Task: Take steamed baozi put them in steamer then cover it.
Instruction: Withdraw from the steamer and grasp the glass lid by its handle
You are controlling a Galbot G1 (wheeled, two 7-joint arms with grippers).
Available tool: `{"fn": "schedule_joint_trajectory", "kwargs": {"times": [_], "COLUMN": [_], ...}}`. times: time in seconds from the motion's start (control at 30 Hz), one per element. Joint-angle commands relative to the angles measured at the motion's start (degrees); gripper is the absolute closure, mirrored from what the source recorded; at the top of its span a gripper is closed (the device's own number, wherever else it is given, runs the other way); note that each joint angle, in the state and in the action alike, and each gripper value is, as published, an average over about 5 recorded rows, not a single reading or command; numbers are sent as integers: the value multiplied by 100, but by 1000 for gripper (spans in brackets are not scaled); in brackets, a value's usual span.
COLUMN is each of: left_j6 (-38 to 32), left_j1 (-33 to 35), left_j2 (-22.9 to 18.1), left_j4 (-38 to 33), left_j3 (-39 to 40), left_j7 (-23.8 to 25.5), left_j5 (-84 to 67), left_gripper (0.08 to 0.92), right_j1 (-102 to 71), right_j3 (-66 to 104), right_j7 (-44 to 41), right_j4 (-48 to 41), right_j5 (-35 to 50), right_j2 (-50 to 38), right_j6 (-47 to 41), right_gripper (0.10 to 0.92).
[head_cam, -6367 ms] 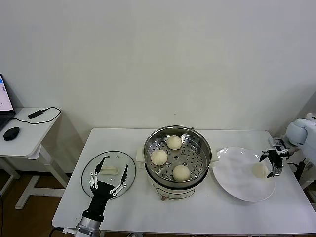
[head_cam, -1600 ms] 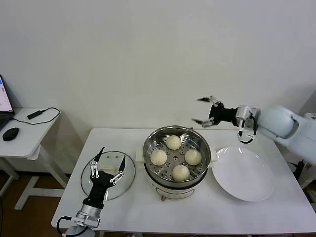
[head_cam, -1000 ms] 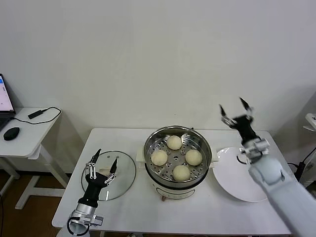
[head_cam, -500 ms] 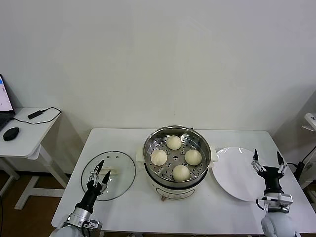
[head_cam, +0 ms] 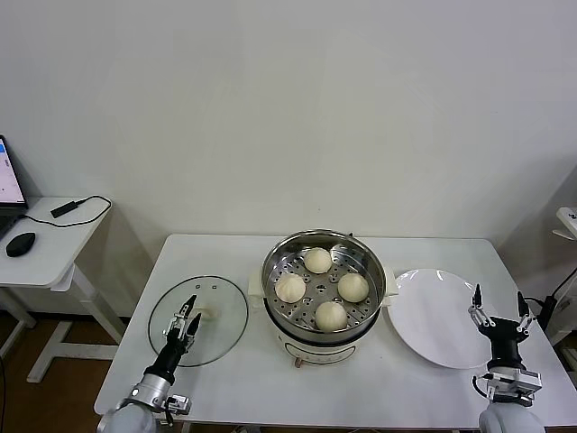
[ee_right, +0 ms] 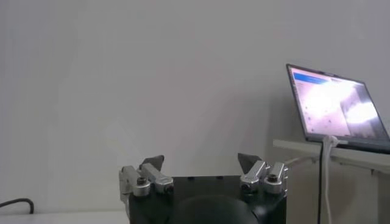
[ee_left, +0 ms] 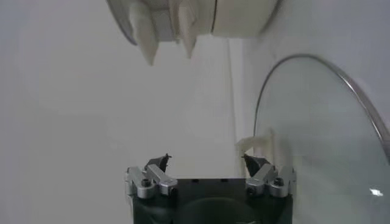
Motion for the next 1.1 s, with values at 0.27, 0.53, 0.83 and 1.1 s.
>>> {"fn": "schedule_joint_trajectory", "kwargs": {"times": [0.27,0.53,0.83,1.1], "left_j6": [255,267,296,478], "left_j1": [-754,-854,-878,-841], "left_j2": [-145,-237,-225,-126], "left_j4": [772,874,994,972], "left_j3": [89,178,185,340], "left_j7": [14,86,138,431], "left_j5": [310,106,-144,-1073], "left_gripper": [177,177,346,580], "right_j1": [-86,-76,-33,-26], "right_j3": [164,148,111,75], "right_j7": [-12,-13,0,10], "right_j4": [20,22,56,130], "right_j5": [-79,-134,-177,-239], "right_j2": [137,161,152,147], "right_j6": [24,14,-29,-56], "right_gripper": [203,203,203,203]}}
